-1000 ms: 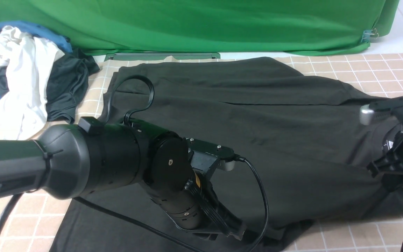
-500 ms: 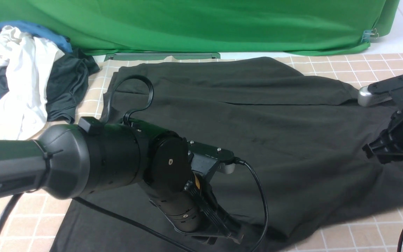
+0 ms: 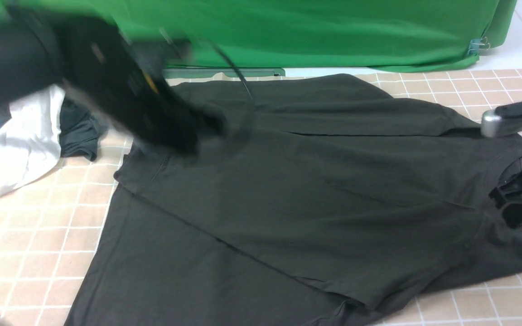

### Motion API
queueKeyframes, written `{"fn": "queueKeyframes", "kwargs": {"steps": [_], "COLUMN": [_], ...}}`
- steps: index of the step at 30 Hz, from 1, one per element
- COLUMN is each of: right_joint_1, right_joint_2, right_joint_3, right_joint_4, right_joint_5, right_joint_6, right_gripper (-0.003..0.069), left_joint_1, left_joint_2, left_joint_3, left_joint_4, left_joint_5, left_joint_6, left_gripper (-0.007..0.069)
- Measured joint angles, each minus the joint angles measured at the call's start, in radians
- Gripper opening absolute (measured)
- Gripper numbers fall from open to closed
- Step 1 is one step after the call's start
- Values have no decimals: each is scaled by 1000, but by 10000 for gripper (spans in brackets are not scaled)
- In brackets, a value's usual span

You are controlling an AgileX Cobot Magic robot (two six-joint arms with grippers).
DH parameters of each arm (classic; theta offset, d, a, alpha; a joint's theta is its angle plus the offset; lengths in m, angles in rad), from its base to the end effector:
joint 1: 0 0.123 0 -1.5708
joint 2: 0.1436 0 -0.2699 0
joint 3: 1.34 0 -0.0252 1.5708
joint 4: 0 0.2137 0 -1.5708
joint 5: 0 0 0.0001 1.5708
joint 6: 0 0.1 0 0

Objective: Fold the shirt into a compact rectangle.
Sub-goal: 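Grab the top left corner of the dark shirt with the left gripper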

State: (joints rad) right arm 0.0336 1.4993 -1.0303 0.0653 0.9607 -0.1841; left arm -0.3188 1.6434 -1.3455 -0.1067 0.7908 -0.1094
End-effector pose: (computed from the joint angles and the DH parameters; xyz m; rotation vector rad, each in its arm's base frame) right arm 0.2494 0.0137 0.2387 -0.2708 2.8965 0.0588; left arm 0.3072 -0.1094 0.2827 0.2026 2.5836 -0.2850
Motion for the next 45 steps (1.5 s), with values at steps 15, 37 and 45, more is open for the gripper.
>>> {"fn": "queueKeyframes", "kwargs": {"steps": [15,37,45], "right_joint_1": [0,0,0], "right_joint_2": [-191,-191,-191], "right_joint_3": [2,2,2], "right_joint_4": [96,97,97], "right_joint_5": [14,13,13], "right_joint_6": [-31,-31,-31], "right_gripper": [38,38,42], "left_joint_1": [226,229,229], "left_joint_2": [600,818,785], "left_joint_3": [-698,-772,-771], "left_joint_4": [4,38,38], "left_joint_5": [78,-22,9], "left_joint_6": [16,45,90], "left_gripper": [195,227,32]}}
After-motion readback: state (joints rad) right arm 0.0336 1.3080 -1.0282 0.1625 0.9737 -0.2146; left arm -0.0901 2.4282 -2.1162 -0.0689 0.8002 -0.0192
